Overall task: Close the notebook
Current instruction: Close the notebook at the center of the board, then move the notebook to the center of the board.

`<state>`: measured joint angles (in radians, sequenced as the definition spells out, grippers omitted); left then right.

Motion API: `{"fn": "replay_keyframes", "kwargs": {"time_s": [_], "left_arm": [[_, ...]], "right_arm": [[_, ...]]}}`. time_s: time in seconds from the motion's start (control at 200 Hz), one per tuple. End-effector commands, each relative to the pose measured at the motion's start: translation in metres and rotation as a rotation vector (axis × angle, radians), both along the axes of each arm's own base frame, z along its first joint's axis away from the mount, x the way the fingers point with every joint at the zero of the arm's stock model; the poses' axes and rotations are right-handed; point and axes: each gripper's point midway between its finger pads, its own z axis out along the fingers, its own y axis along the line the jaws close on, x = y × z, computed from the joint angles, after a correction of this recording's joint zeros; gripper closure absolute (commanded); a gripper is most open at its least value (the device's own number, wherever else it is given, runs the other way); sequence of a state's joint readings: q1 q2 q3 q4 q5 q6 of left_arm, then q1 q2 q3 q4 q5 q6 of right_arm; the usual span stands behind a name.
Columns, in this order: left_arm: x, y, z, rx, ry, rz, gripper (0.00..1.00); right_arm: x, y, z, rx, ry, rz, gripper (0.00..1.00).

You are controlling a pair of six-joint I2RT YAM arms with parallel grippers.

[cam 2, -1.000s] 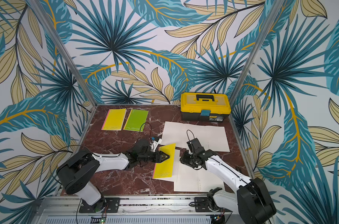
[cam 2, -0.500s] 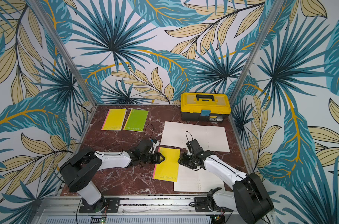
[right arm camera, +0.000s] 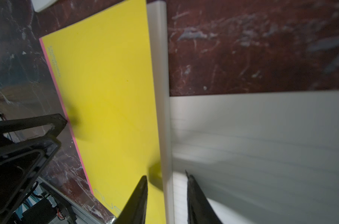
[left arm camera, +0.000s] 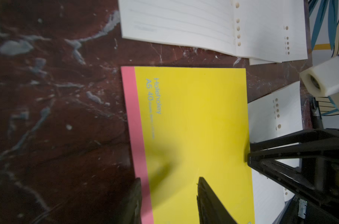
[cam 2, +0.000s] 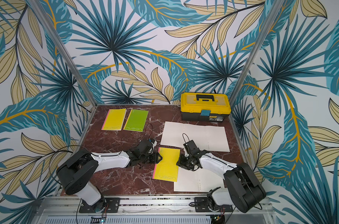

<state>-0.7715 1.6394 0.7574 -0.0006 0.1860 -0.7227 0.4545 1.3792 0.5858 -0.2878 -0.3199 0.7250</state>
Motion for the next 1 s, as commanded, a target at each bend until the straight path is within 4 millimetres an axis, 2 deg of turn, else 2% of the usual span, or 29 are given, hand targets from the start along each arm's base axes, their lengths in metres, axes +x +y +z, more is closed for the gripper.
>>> {"fn": "replay_keyframes", "kwargs": {"time_s": [0.0, 0.205, 0.375, 0.751, 0.996], "left_arm": [[-0.004, 0.018, -0.005, 0.074, 0.009, 0.027, 0.52], [-0.006, 0.022, -0.008, 0.091, 0.020, 0.035, 0.52], [-0.006, 0.031, -0.007, 0.108, 0.022, 0.063, 0.52], [-0.008, 0.092, -0.002, 0.160, 0.034, 0.211, 0.51], [-0.007, 0.115, -0.001, 0.187, 0.030, 0.255, 0.51]], "right_arm": [[-0.003, 0.006, -0.005, 0.001, 0.010, 0.027, 0.66], [-0.003, 0.019, -0.007, 0.001, 0.017, 0.060, 0.74], [-0.002, 0.037, -0.006, 0.011, 0.014, 0.096, 0.79], [0.008, 0.088, -0.004, 0.022, 0.014, 0.184, 0.81], [0.023, 0.134, 0.000, 0.074, -0.006, 0.215, 0.81]]}}
